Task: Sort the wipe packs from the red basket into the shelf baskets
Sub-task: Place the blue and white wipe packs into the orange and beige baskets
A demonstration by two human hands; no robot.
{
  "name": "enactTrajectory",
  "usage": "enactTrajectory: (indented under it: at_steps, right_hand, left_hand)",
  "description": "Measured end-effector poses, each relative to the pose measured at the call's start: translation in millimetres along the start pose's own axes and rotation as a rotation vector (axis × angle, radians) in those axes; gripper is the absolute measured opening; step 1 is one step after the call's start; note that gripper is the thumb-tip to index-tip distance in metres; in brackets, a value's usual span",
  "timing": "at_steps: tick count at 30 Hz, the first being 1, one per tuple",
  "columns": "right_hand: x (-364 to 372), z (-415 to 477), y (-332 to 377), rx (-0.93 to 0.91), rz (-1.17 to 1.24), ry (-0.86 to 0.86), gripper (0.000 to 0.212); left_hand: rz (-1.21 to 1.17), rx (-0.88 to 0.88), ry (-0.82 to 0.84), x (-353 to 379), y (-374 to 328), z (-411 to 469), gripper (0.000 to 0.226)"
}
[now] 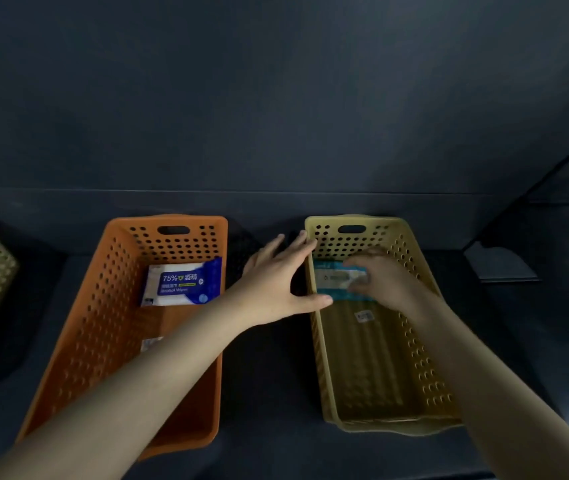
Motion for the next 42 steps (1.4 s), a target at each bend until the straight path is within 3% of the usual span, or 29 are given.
enactTrajectory:
  at_steps: [12,15,18,24,32,37,42]
  right_hand:
    - [0,3,1,-0.021,0.067,-0.034,0.044]
    - [-21,-14,6,-0.047,0.143,-0.122,0.043]
    - [-45,-47,20,-0.058,0.255,-0.215,0.039]
    - [-58,-164,72,-0.013,0.314,-0.558,0.025]
    - [83,-313,118,0.165,0.415,-0.763,0.017]
    - [211,-378,112,0.398,0.387,-0.556,0.015]
    - [294,-426,78,0.569,0.394,-0.387,0.019]
  left_hand:
    - [-0.047,0.013,0.021,-7,-6,-2,0.092]
    - [-0.09,0.061,0.036,-23,-7,-8,0.082]
    - [-0.064,0.08,-0.053,-51,-1,-25,0.063]
    - [-0.166,0.159,-0.174,-90,11,-91,0.037]
    - [-0.328,0.386,-0.242,-39,-5,-205,0.018]
    - [-0.213,0.517,0.0,61,-29,-251,0.021]
    - [-0.137,0.469,0.273,174,-27,-271,0.026]
Point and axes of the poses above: each hand's wrist, its own z-axis towards the middle knuckle, its own x-axis out of the palm, y = z × x, the point moved 6 cm from there along z, towards the middle knuckle, and after that the axes turned 9 degrees about y, right-handed, at the moved point
